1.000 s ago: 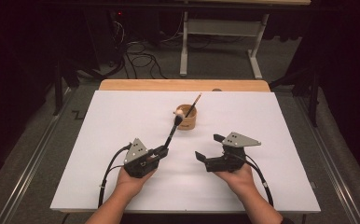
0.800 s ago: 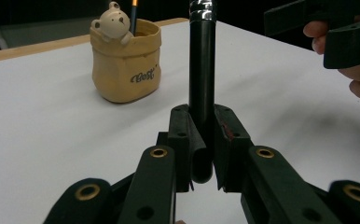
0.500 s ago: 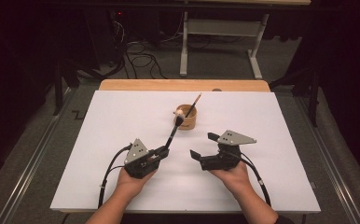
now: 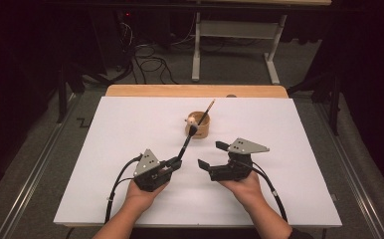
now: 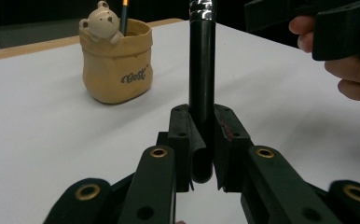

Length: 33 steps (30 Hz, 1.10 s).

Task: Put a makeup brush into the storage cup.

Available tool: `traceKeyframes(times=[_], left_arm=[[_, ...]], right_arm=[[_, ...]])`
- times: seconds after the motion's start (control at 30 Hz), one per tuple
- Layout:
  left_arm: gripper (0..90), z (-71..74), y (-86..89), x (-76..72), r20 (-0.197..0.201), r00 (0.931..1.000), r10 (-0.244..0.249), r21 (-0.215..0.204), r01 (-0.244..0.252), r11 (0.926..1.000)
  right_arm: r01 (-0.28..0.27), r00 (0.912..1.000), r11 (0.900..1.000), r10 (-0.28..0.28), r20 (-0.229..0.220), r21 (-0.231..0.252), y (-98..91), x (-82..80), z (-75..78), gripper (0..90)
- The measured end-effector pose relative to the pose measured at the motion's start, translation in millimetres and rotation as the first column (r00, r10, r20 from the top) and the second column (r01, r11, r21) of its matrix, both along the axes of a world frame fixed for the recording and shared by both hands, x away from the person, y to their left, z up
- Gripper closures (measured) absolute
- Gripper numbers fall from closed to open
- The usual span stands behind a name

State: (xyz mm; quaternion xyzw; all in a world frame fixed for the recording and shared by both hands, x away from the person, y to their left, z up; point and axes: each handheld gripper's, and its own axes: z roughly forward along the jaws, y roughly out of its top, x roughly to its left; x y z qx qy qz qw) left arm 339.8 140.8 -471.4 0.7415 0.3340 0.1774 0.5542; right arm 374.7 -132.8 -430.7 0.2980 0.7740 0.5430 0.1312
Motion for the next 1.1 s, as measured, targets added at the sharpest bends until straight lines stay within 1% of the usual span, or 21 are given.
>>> traceKeyframes(times=[0.13, 0.2, 0.5, 0.73, 0.93, 1.1], left_arm=[[79.0, -0.3, -0.9, 0.0, -0.004, 1.0, -0.003, -0.005, 0.003, 1.0], [79.0, -0.3, -1.1, -0.2, -0.003, 1.0, -0.004, -0.005, 0.004, 1.0], [79.0, -0.9, -2.3, -0.6, -0.004, 1.0, -0.009, -0.004, 0.009, 0.9999], [79.0, -2.3, -5.2, -1.6, -0.005, 0.9998, -0.019, -0.007, 0.019, 0.9998], [79.0, -3.9, -7.9, -2.3, -0.012, 0.9995, -0.03, -0.01, 0.03, 0.9995], [79.0, -5.4, -11.0, -3.4, -0.013, 0.9992, -0.038, -0.014, 0.038, 0.9992]], right_arm=[[-0.009, 0.9998, 0.9996, 0.01, -0.015, 0.027, 2.7, 0.3, 1.1, 12.5], [-0.011, 0.9999, 0.9995, 0.012, -0.01, 0.028, 4.4, 0.5, 1.9, 13.1], [-0.03, 0.9994, 0.9991, 0.031, -0.013, 0.03, 10.5, 0.6, 2.1, 16.0], [-0.035, 0.9991, 0.9978, 0.036, -0.024, 0.057, 12.7, -1.0, 0.3, 18.5], [-0.038, 0.9988, 0.9958, 0.04, -0.027, 0.084, 12.7, -3.3, -2.9, 22.6], [-0.034, 0.9985, 0.9938, 0.038, -0.039, 0.106, 11.6, -3.4, -5.5, 27.0]])
